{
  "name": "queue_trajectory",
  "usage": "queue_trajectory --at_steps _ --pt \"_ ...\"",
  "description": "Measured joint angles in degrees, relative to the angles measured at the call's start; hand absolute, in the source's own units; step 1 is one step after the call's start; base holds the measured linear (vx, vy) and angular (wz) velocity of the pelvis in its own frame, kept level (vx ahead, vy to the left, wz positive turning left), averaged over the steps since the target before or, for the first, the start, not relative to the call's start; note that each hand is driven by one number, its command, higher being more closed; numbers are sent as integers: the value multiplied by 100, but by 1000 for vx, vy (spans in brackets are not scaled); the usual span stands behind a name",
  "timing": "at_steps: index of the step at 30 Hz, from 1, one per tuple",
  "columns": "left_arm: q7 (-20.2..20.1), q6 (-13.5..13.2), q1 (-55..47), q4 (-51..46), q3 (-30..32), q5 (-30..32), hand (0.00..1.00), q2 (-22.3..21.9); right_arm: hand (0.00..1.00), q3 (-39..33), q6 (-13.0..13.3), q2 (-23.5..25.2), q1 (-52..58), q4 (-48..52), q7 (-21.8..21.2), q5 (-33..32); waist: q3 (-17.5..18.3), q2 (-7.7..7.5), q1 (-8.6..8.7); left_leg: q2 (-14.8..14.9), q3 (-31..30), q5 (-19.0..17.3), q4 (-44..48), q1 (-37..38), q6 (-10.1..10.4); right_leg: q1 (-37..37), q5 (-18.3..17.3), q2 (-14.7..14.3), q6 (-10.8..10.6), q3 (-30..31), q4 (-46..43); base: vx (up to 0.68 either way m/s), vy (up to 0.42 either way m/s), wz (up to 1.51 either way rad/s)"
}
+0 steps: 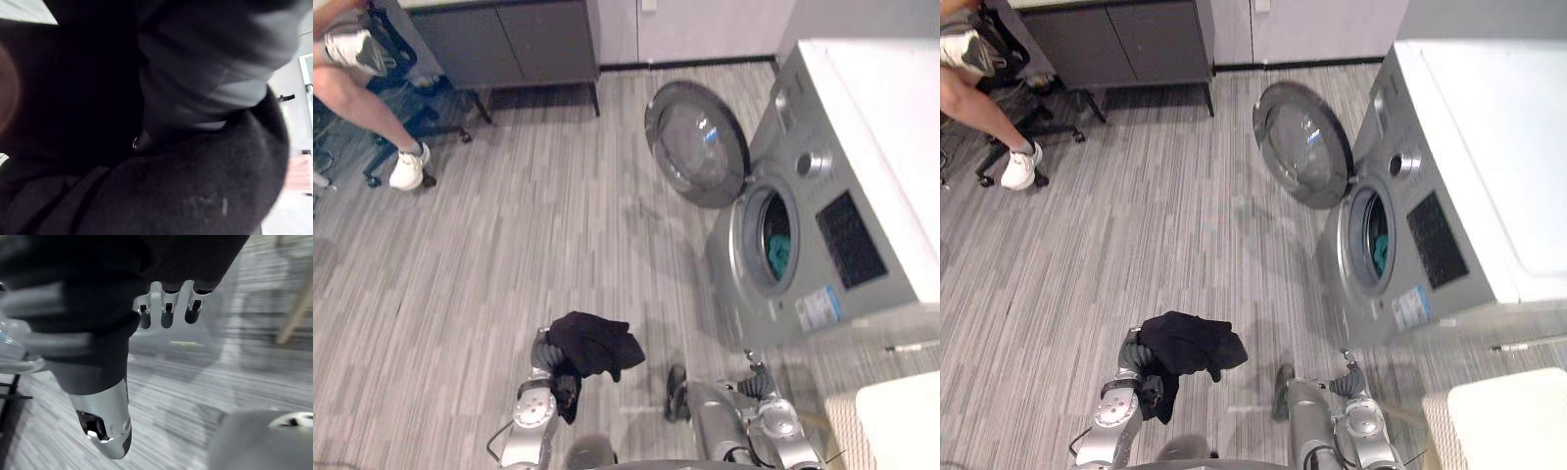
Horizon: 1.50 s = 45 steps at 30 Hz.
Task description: Pick up the laundry basket with both hands and put the clothes into the washing machine.
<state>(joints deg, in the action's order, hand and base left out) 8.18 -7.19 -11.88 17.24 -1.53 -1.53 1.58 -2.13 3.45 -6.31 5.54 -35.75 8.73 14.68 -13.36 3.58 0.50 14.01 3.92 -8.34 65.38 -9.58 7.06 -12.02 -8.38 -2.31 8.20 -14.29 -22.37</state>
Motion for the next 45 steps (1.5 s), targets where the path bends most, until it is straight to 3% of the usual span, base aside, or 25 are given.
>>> queue_trajectory --at_steps 2,4,5,7,9,12,13,14,15,16,17,19,21,23,25,28,29,31,33,35,36,37,38,40,45 --pt "-104 1 1 -131 -70 1 100 -100 0 1 16 56 1 213 13 -4 -66 -152 -151 94 321 -215 273 -599 -300 510 -127 -12 -3 217 284 584 -88 -50" --pt "-181 1 23 -239 -72 4 100 -201 0 9 8 88 -1 288 17 -25 -101 -204 -185 68 437 -353 -179 -1122 -515 857 -174 -22 -23 450 560 470 -6 -57" --pt "-199 1 45 -274 -90 9 100 -202 0 0 -4 96 6 288 29 -56 -112 -219 -261 -55 404 -404 -1013 -1273 -567 1063 -187 -9 -49 633 713 327 63 -80" --pt "-191 3 43 -280 -120 50 100 -198 0 3 -15 100 20 274 114 -55 -137 -261 -317 -361 112 -389 -2370 -1263 -540 1267 -300 51 -194 961 752 389 151 -95" --pt "-162 3 43 -283 -197 165 100 -192 0 -2 -16 142 -74 155 133 -50 -109 -218 -346 -674 -631 -179 -3907 -1134 -249 1353 -544 63 -448 1550 625 374 240 -131" --pt "-152 2 -53 -258 -354 227 100 -236 0 -16 -17 143 45 63 137 -51 56 10 -438 -494 -862 519 -4261 -899 -53 1359 -1017 -123 -782 2195 303 352 387 -150" --pt "-151 25 -11 -180 -441 240 100 -151 0 -43 -57 292 119 -26 170 -54 156 -306 -432 -581 -462 148 -3922 -876 -191 1247 -1198 115 -972 2500 53 325 418 -120" --pt "-147 33 -8 -179 -460 243 100 -78 0 -25 -55 375 183 -20 173 -53 252 -481 -417 -631 -184 51 -3897 -859 -280 1153 -1227 270 -1038 2585 -3 310 388 -131" --pt "-146 37 15 -178 -463 241 100 -27 0 -24 -58 462 218 -42 173 -53 318 -595 -424 -641 120 -72 -3877 -794 -369 1034 -1164 394 -1156 2628 -65 306 409 -153" --pt "-140 40 51 -178 -463 232 100 49 0 7 -57 540 150 -102 187 -51 336 -643 -427 -598 612 -267 -3896 -573 -514 830 -991 612 -1442 2355 -252 220 337 -167" --pt "-137 43 70 -178 -465 230 100 100 0 49 -59 548 65 -193 196 -52 339 -654 -434 -596 867 -321 -3963 -434 -575 680 -909 751 -1565 2097 -426 199 384 -186" --pt "-60 49 141 -178 -456 218 100 220 0 127 -61 547 -152 -445 225 -52 336 -645 -341 -602 1451 -368 -4224 -98 -656 361 -761 1209 -1518 932 -799 80 252 -128" --pt "-29 50 273 -179 -415 218 100 431 0 249 -49 544 -416 -665 227 -52 330 -638 -267 -586 2100 -373 -4592 309 -665 279 -590 1664 -1087 -1113 -930 63 191 -133" --pt "-31 50 351 -178 -361 220 100 509 0 248 4 507 -565 -804 233 -51 336 -647 -224 -580 2433 -377 -4667 444 -672 365 -598 1748 -997 -1945 -621 50 52 -113" --pt "-40 49 400 -138 -293 221 100 552 0 220 4 430 -618 -856 236 -52 331 -637 -135 -573 2527 -376 -4627 442 -672 457 -609 1575 -995 -1732 -198 71 -45 -78" --pt "-55 58 413 -89 -265 232 100 543 0 176 3 270 -487 -910 242 -56 288 -577 -108 -183 2603 -399 -3856 379 -701 688 -519 1214 -982 -1393 277 88 -130 -73" --pt "-57 59 365 -87 -267 231 100 496 0 175 2 177 -393 -996 261 -59 230 -501 -141 171 2416 -388 -2883 203 -718 911 -520 1017 -966 -1234 373 97 -106 -85" --pt "-58 62 271 -81 -286 230 100 399 0 171 -16 55 -364 -1026 289 -70 120 -368 -144 382 1735 -172 -1783 -153 -896 1124 -582 876 -870 -973 343 94 -3 -97" --pt "-70 68 270 -28 -346 225 100 354 0 24 -21 4 -423 -1029 382 -116 17 -414 -134 12 773 -612 -1895 -478 -580 1039 -580 952 -873 -457 246 95 115 -115" --pt "-65 66 312 27 -360 220 100 349 0 -40 -22 -21 -414 -1035 387 -123 -3 -430 -134 -273 175 -664 -2733 -565 -546 976 -571 1012 -895 -119 220 89 170 -83" --pt "-62 66 316 39 -360 220 100 348 0 -35 -22 -28 -400 -1057 385 -123 -5 -430 -133 -359 -3 -638 -3013 -559 -505 959 -573 1027 -941 -31 203 92 254 -86" --pt "-53 65 298 53 -358 219 100 320 0 -67 -36 -73 -369 -1108 393 -121 27 -305 -147 -511 -486 -270 -3961 -414 -218 847 -611 998 -1113 250 86 77 240 -81" --pt "-51 63 290 66 -360 217 100 316 0 -105 -42 -126 -382 -1132 396 -119 -3 -246 -159 -500 -592 -106 -4129 -388 -45 802 -657 915 -1211 366 9 81 242 -89" --pt "-39 78 341 237 -470 214 100 426 0 -143 -83 71 -374 -1183 397 -118 -24 -523 -124 -709 -266 -232 -3982 -384 -232 612 -712 1206 -1371 701 -163 78 203 -51" --pt "-39 73 351 -97 -563 208 100 408 0 -147 -120 169 -272 -914 405 -146 -249 -537 -148 -861 13 -566 -3206 -660 -401 248 -820 1474 -1570 1019 -841 7 175 -18"
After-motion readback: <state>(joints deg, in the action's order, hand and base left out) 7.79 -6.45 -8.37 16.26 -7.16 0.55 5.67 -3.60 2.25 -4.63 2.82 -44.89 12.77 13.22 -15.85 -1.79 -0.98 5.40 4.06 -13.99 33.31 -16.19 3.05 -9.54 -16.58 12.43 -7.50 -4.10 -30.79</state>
